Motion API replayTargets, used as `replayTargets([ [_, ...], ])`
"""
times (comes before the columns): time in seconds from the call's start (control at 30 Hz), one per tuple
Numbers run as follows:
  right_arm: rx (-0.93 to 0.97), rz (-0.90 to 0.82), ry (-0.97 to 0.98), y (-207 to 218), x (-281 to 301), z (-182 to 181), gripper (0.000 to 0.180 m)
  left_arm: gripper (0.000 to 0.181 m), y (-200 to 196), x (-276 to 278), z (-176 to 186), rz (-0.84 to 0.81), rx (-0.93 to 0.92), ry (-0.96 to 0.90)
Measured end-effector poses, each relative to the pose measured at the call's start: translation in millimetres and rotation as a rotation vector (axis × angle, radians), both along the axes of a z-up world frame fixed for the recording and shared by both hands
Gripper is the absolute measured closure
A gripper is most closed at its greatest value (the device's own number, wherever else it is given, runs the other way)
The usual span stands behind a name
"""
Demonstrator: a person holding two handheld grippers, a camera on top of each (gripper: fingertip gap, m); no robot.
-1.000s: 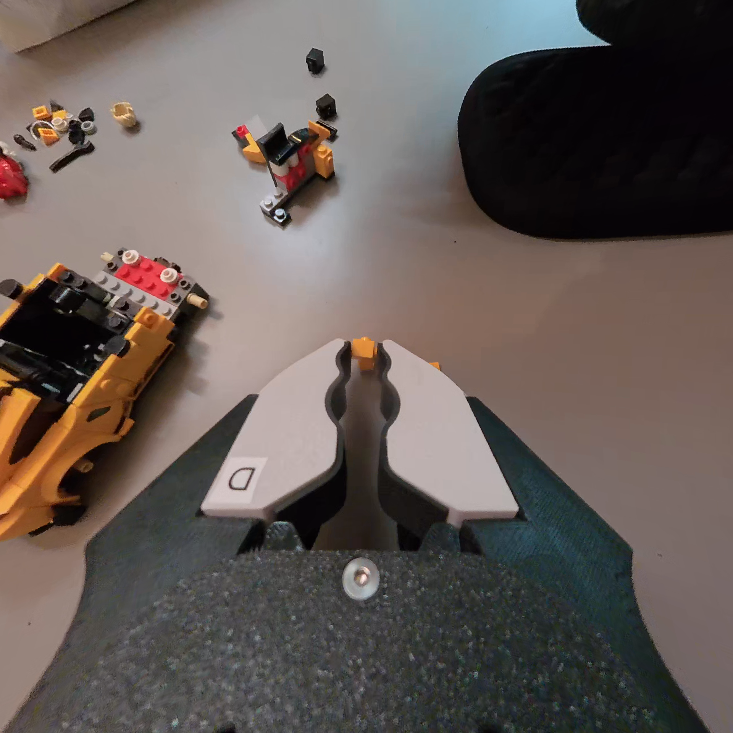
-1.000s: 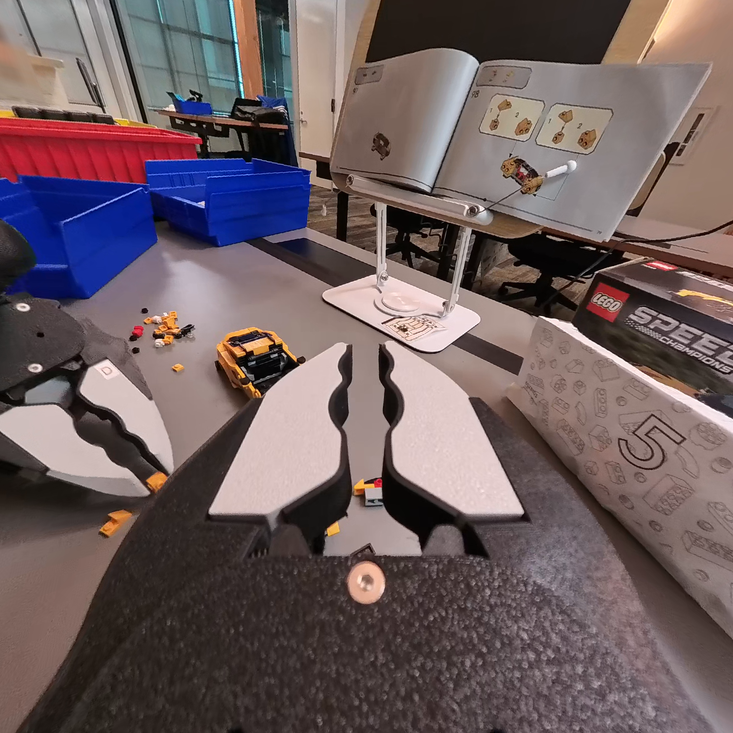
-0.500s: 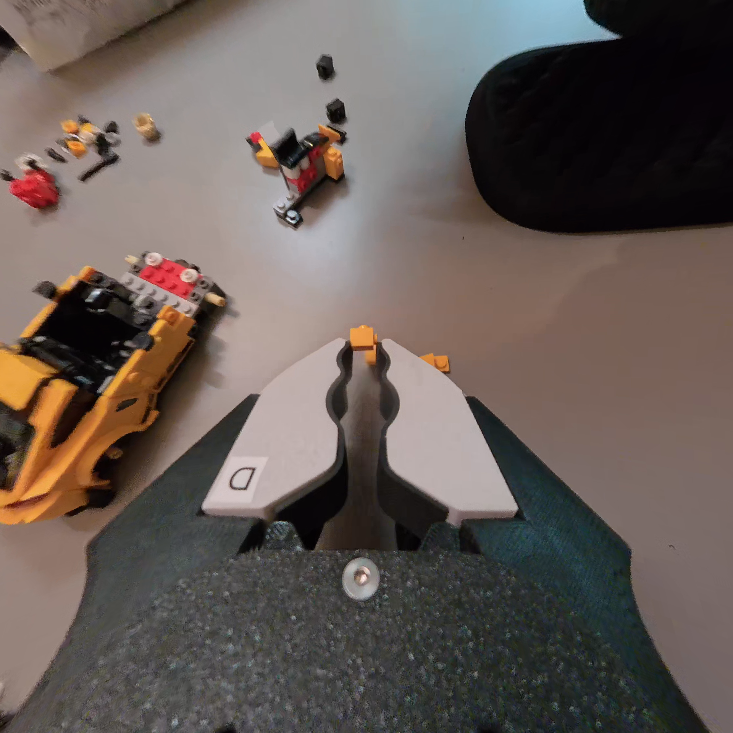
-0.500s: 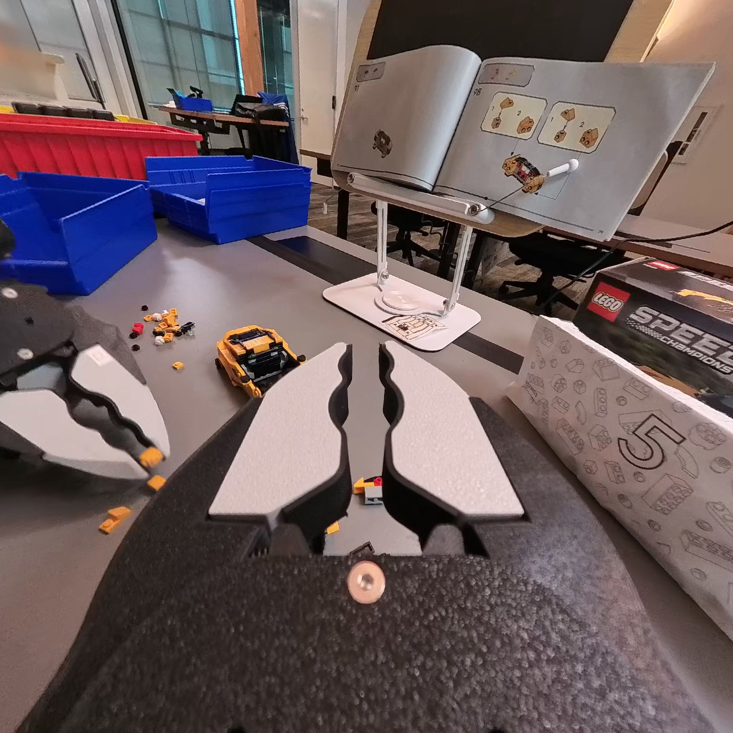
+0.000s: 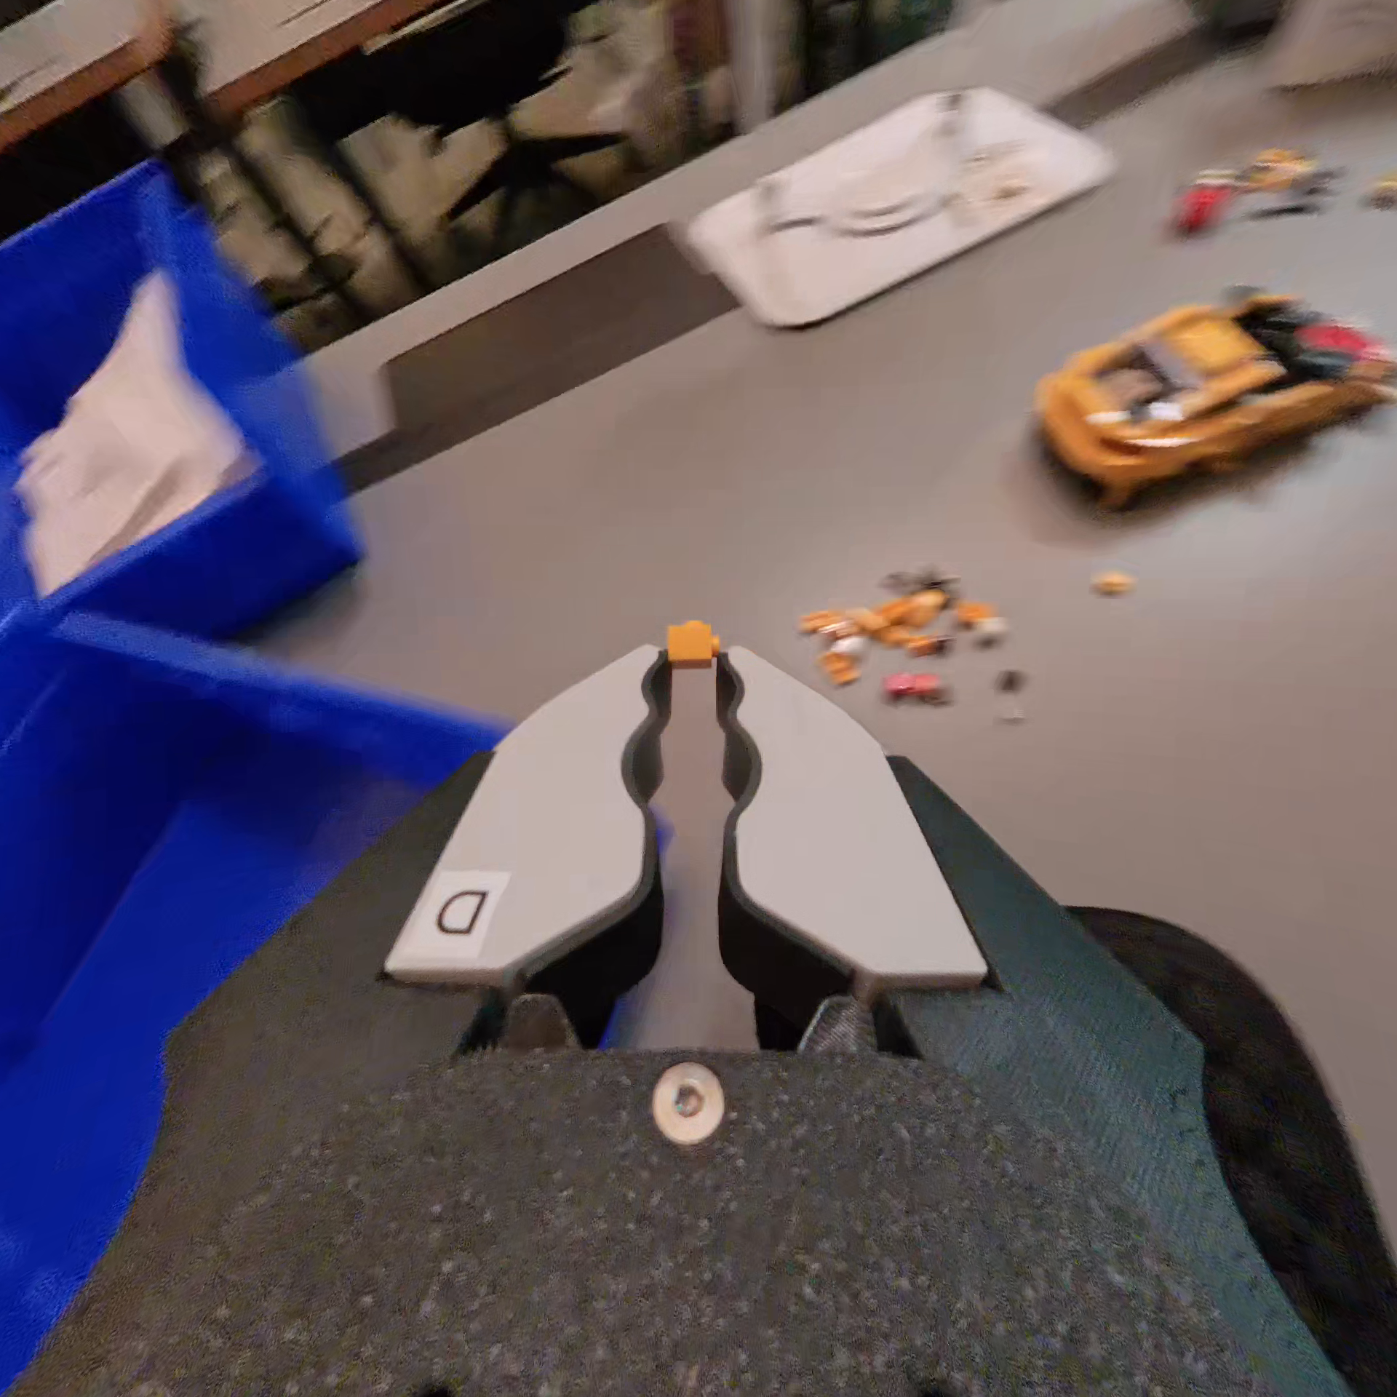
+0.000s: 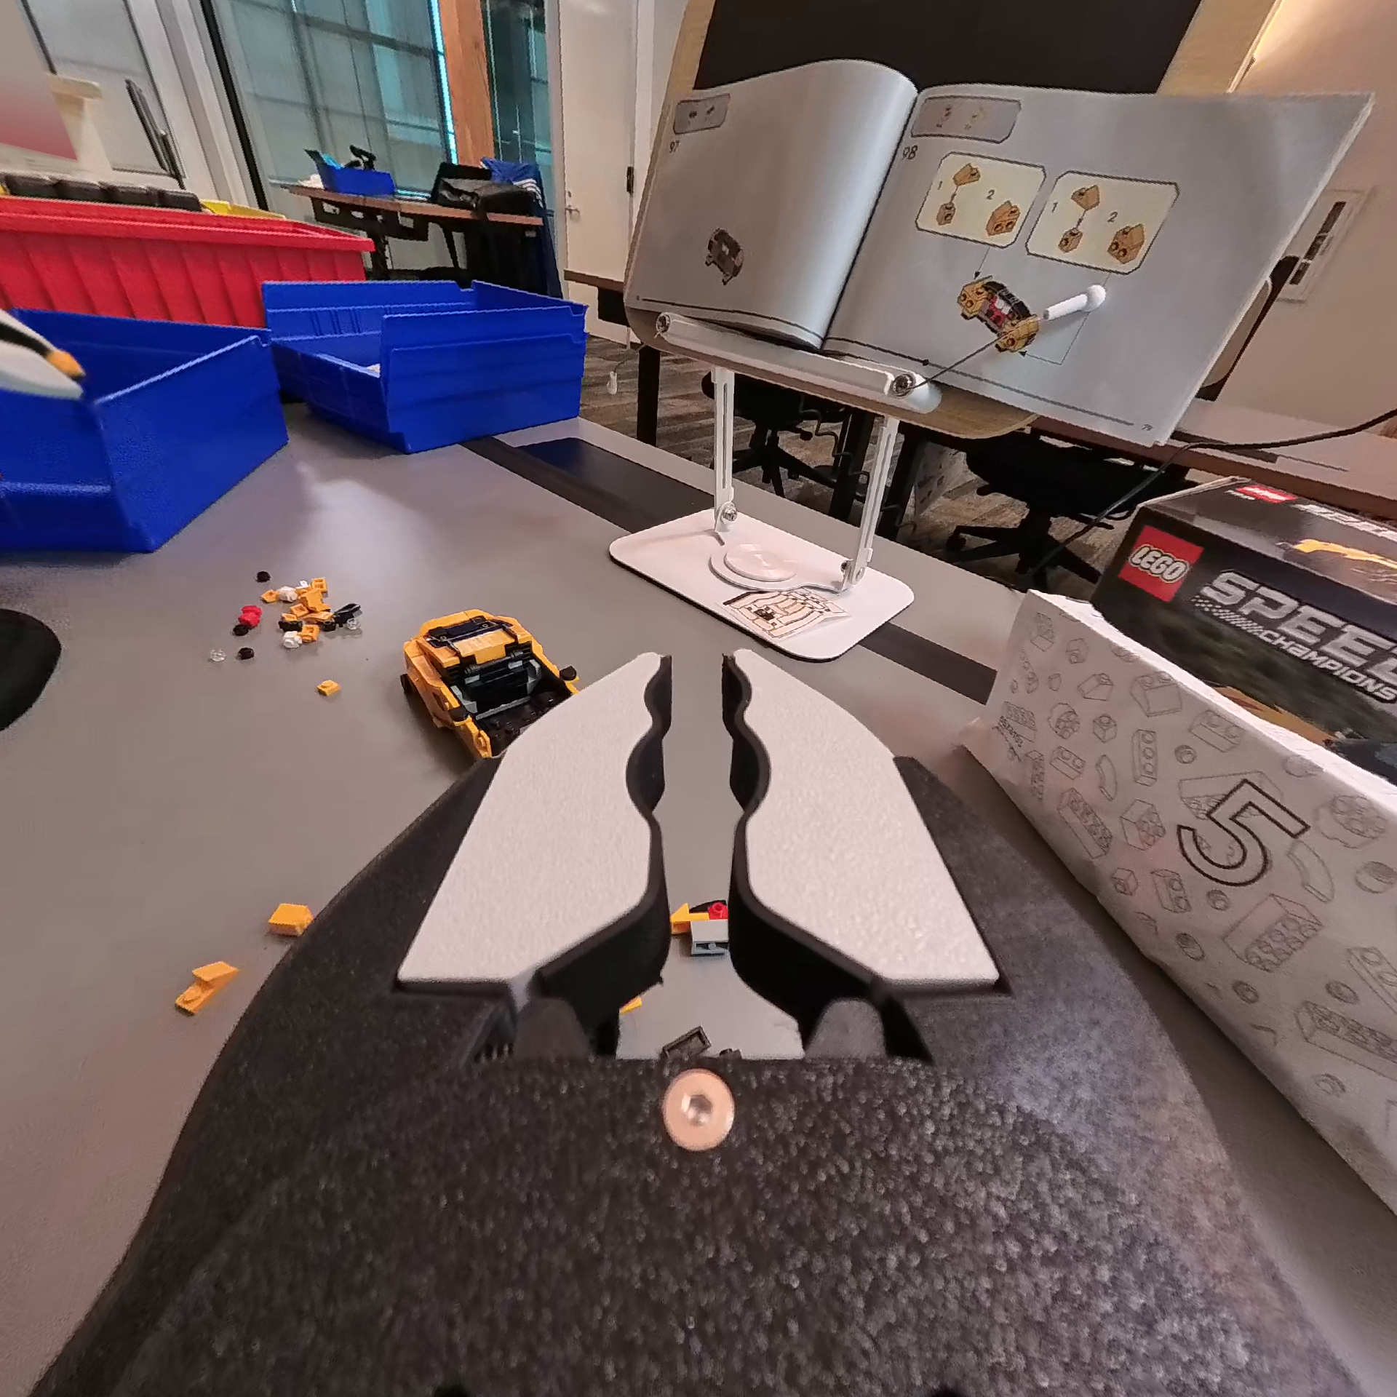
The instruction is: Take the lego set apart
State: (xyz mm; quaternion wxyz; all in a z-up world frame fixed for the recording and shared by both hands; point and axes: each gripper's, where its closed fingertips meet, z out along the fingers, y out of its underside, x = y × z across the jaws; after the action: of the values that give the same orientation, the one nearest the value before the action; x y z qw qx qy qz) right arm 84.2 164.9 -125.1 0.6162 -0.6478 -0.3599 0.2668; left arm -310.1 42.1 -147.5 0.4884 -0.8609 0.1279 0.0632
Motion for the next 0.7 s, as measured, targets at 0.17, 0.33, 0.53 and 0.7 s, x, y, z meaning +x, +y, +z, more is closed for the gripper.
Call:
replayTargets([
  [0.17,-0.003,0.002,-0.004,0,-1,-1,0.167,0.17,-29,-86,-25,0.26,-0.103,-0.093],
  [0.33,-0.007,-0.003,-0.005,1,0,-3,0.167,0.147,-30,-90,-40,0.274,-0.118,-0.113],
  [0.53,-0.01,-0.003,-0.008,2,0,-4,0.167,0.152,-13,-39,-19,0.09,-0.004,-0.07],
  [0.7,-0.008,-0.008,-0.006,3,1,-4,0.167,0.155,5,72,-20,-0.281,0.011,-0.074],
])
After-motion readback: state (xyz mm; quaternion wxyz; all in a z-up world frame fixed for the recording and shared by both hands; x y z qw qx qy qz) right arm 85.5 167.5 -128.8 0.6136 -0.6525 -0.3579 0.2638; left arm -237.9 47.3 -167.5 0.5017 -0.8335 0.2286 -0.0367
